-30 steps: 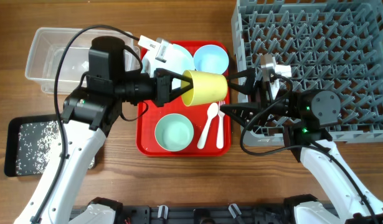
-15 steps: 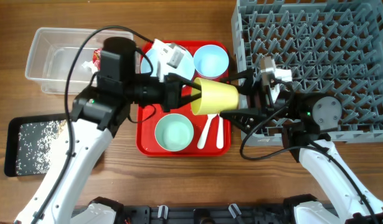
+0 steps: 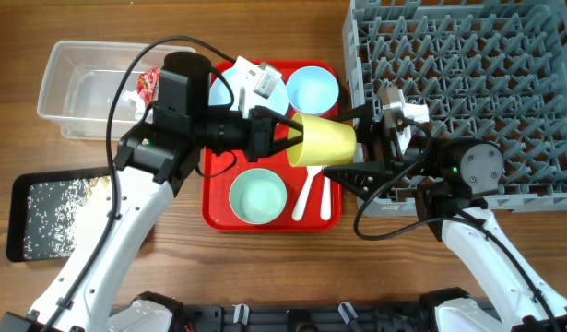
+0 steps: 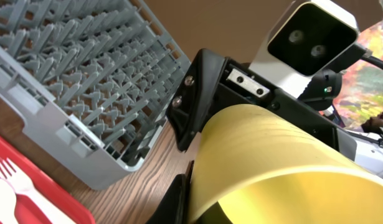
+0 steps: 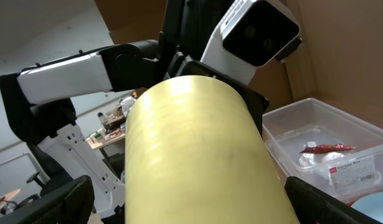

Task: Sort waste into correct bins and load items into the dishwasher rack
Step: 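Grasp the yellow cup with the right gripper and release the left, then carry the yellow cup with the right gripper to the rack's far corner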

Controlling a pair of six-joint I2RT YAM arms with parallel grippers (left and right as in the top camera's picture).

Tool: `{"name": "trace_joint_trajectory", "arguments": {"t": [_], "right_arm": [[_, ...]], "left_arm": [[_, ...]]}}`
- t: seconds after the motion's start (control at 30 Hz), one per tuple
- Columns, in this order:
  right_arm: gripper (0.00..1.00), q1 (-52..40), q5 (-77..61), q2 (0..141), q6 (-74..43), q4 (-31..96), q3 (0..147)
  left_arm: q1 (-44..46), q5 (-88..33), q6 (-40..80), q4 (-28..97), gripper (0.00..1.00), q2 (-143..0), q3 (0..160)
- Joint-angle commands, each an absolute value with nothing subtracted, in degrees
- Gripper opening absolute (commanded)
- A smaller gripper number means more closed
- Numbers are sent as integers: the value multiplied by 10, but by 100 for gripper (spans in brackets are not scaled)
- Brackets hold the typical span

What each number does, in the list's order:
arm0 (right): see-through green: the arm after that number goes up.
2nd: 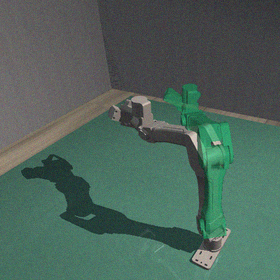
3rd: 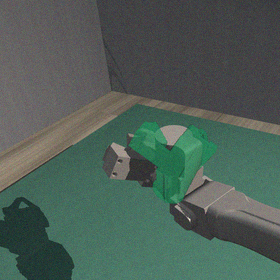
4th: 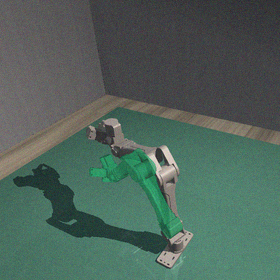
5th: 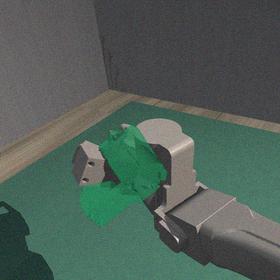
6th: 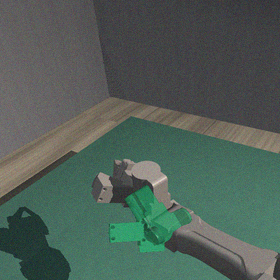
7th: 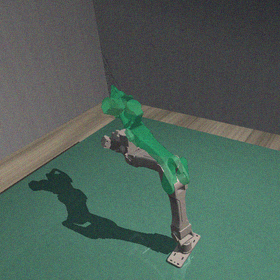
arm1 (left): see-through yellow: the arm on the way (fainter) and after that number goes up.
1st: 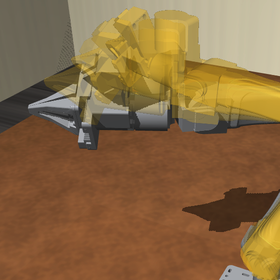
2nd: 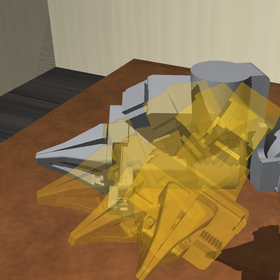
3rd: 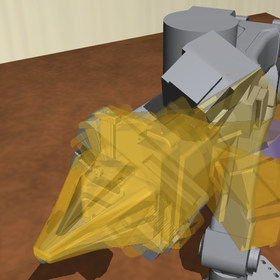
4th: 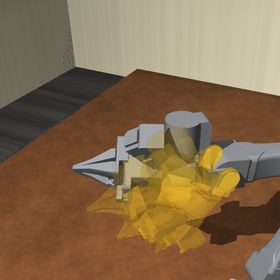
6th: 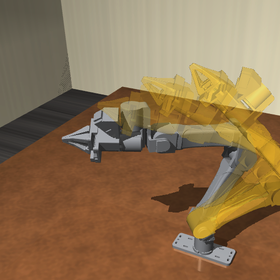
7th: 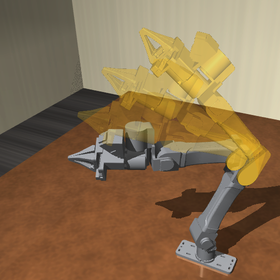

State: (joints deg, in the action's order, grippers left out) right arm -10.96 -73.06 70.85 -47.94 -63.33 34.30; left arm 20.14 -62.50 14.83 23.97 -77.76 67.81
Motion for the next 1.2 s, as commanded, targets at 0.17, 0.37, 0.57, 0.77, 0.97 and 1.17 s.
{"name": "trace_joint_trajectory", "arguments": {"t": [0.17, 0.37, 0.57, 0.77, 0.97, 1.17], "right_arm": [[95, -112, -730, 713, -482, -671, 353], [78, -112, -730, 713, -482, -668, 353], [67, -112, -730, 713, -482, -668, 353], [62, -112, -730, 713, -482, -668, 353], [60, -112, -732, 713, -484, -669, 353], [59, -101, -732, 713, -482, -668, 353]], "left_arm": [[225, -638, 155, 220, 4, -783, 685], [227, -638, 155, 218, 4, -787, 685], [227, -638, 155, 214, 5, -787, 685], [227, -638, 159, 207, 14, -787, 685], [225, -638, 159, 194, 100, -787, 685], [179, -638, 196, 164, 100, -783, 685]]}}
